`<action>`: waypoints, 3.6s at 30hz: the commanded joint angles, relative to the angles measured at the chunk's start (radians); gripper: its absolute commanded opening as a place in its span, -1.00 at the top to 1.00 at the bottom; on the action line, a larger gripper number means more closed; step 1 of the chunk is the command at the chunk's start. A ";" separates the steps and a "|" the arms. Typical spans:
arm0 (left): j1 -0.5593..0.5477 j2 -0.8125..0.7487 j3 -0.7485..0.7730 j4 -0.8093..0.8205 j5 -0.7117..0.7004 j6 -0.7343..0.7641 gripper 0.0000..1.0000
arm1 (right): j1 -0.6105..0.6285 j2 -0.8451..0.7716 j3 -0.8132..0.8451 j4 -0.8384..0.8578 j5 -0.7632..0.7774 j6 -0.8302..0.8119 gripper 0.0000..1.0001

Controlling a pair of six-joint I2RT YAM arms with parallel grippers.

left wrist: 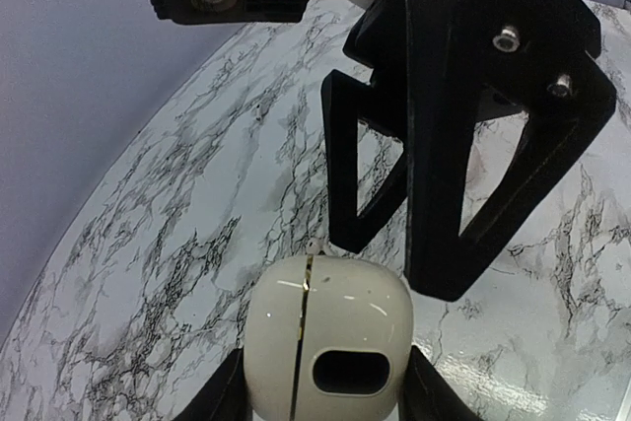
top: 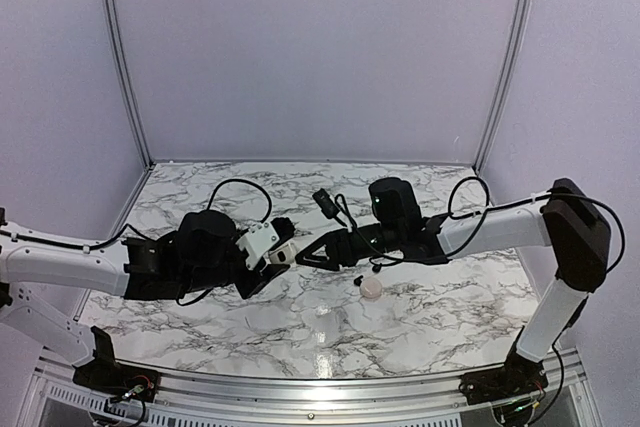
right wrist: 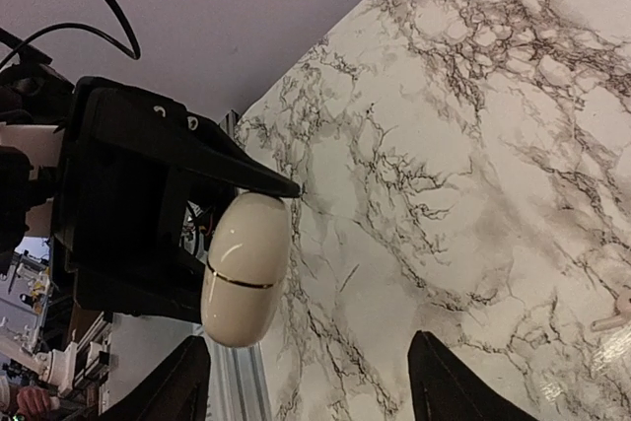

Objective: Insert the wireless bluetooth earbuds into the charging case
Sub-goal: Pass from the left arm to the right, then open the charging case.

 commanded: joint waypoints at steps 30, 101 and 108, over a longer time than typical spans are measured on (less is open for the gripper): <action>-0.085 0.063 0.029 0.095 -0.155 0.051 0.37 | 0.056 0.091 0.084 0.122 -0.062 0.091 0.44; 0.191 -0.585 -0.257 0.183 0.459 -0.389 -0.34 | 0.091 -0.119 0.055 0.297 -0.174 -0.210 1.00; 0.186 -0.511 -0.245 0.331 0.680 -0.425 -0.22 | 0.092 -0.084 0.096 0.420 -0.167 -0.119 1.00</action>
